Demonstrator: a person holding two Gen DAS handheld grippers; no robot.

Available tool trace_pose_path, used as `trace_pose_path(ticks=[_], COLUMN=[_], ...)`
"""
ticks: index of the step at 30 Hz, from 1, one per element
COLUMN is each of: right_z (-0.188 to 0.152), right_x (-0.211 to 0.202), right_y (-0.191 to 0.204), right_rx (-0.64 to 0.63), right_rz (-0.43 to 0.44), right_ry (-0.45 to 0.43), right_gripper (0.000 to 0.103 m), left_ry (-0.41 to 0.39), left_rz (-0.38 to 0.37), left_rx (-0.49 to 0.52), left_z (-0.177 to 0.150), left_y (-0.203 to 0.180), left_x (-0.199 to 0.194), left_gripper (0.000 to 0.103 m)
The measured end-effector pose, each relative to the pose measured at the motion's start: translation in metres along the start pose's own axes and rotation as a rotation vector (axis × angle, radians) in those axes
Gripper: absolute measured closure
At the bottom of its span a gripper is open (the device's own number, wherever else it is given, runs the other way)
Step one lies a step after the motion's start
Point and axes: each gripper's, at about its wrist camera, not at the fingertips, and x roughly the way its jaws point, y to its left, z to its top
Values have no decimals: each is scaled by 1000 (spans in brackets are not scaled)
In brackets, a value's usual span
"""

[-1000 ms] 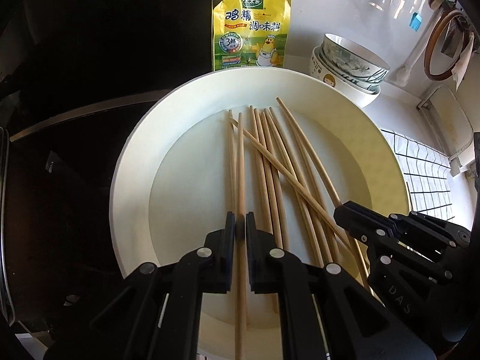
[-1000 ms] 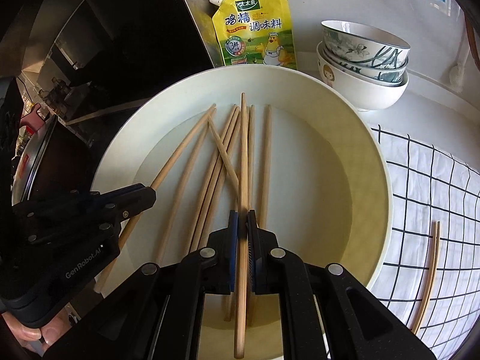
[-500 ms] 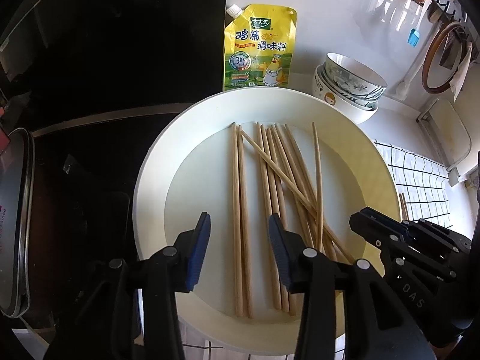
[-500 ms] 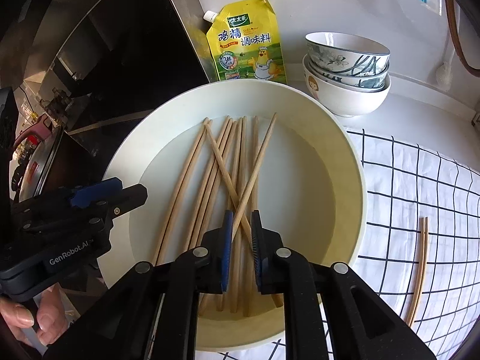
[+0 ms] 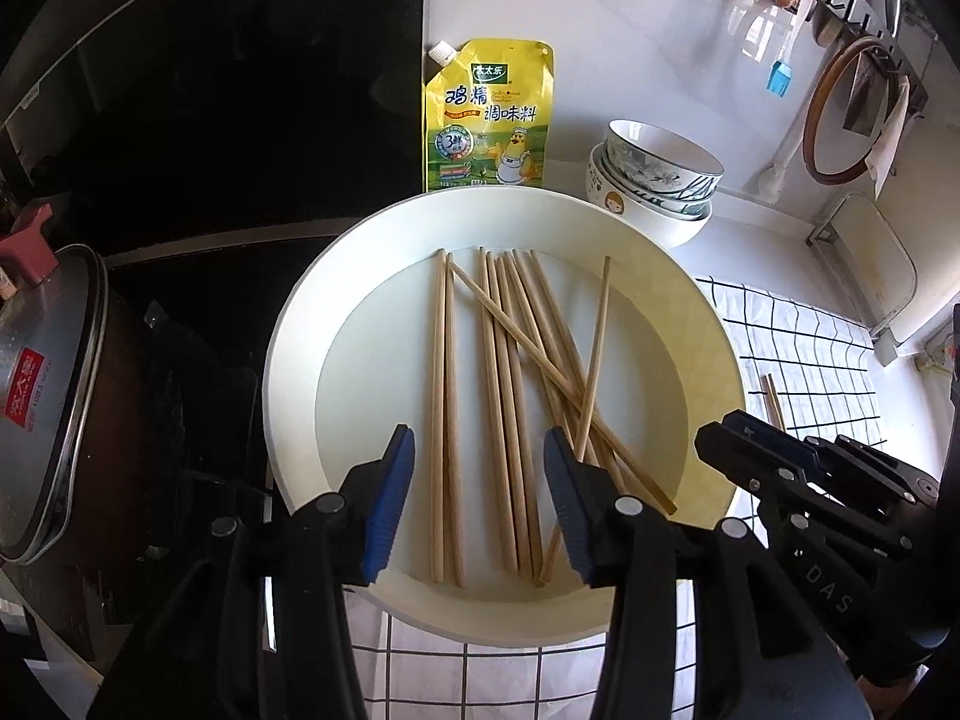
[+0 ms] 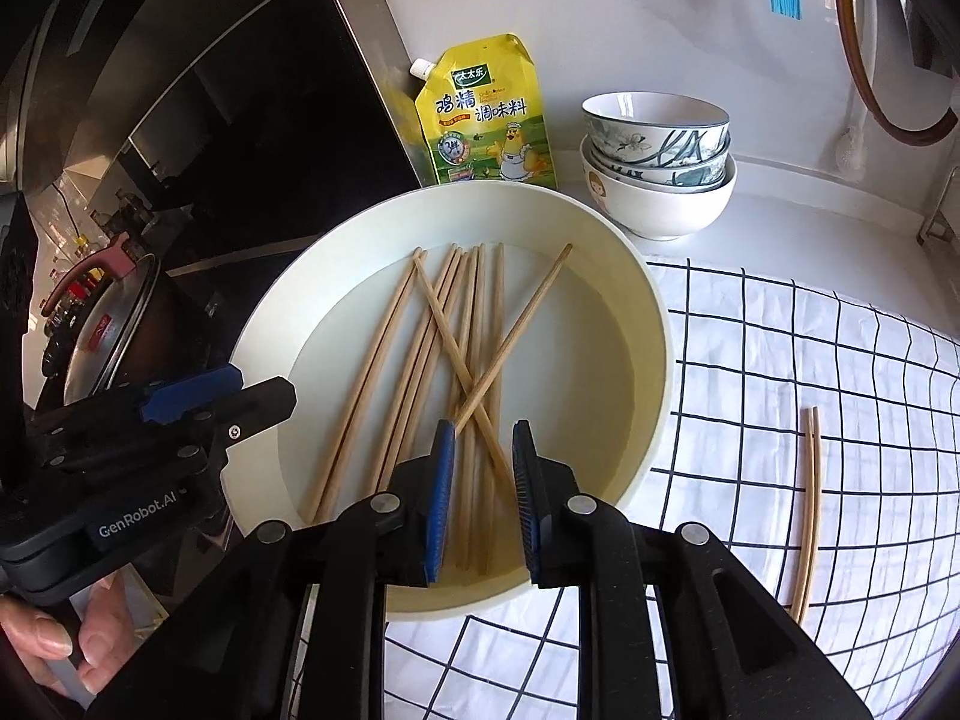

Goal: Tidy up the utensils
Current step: 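Move both open tools back over the last chopsticks on the cloth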

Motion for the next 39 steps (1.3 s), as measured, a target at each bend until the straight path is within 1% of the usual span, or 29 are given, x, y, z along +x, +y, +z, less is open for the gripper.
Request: trace_pose_path(ticks=[8,17,29,34,39], right_z=[-14,-37,-65,-76,-84], right_x=[-21,-40,-59,-64,-61], right_y=[-19,-58,-121,-141,-156], right_rx=[10,43,126,141,140], right_rz=[-3,-21,-63,-80,-95], right_ry=[-2,14,24,28,40], right_gripper=[81,81,81,81,80], left_ry=[-4,18,57,67,78], left_rz=[1,-8,-51,-69,-81], left_rx=[2,22,95,118,129], left_z=[-13,-30,-44,-49,-56], left_y=[-21,-59,-126,-151,-166], left_x=[-13,-17,-8,-3,2], left_gripper=[58,58,58,57,57])
